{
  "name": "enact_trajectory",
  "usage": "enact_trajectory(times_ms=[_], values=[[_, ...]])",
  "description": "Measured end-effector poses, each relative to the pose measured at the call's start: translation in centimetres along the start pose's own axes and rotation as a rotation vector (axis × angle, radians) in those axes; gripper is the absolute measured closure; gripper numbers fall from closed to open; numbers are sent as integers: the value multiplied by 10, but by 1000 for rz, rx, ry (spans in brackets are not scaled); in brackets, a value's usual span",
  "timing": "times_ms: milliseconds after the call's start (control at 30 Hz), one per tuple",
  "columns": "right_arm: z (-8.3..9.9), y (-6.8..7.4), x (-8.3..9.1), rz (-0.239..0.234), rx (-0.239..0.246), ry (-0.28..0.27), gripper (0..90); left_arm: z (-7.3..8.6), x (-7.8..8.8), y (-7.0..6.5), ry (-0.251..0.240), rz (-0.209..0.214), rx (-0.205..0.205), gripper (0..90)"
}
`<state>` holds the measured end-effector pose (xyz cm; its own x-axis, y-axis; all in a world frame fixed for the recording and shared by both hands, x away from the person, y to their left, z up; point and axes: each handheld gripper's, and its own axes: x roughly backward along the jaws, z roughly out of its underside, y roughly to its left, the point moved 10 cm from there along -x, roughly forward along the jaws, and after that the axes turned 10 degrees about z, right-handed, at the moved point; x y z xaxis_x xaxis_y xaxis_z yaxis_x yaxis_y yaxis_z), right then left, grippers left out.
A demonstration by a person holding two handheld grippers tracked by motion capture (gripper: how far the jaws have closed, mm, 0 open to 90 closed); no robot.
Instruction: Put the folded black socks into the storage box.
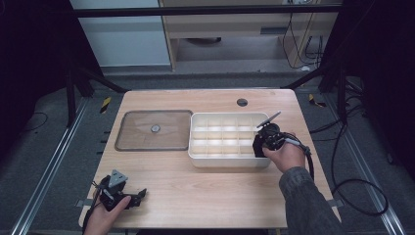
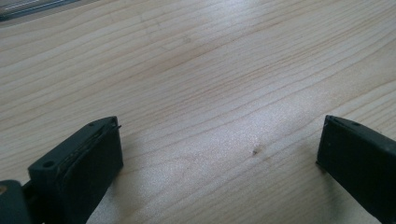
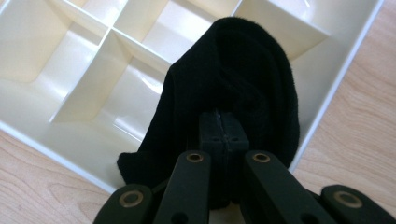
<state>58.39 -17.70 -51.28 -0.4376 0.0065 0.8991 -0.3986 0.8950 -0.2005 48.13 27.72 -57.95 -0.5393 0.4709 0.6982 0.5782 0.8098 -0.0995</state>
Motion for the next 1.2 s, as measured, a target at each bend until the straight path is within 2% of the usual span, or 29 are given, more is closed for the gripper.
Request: enact_trajectory(times_ms=[100,600,767,833,1200], values=[[3,1,-1,-12,-2,5,900,0,0,0,0,0,1,0],[5,1,-4,-10,-7,0,900,0,0,0,0,1,1,0],[10,3,-8,-17,-4,13,900,0,0,0,0,1,1,0],[11,4,-10,-20,-18,23,900,0,0,0,0,1,1,0],[13,4,-11,-25,-17,24,900,0,0,-1,5,3,1,0]])
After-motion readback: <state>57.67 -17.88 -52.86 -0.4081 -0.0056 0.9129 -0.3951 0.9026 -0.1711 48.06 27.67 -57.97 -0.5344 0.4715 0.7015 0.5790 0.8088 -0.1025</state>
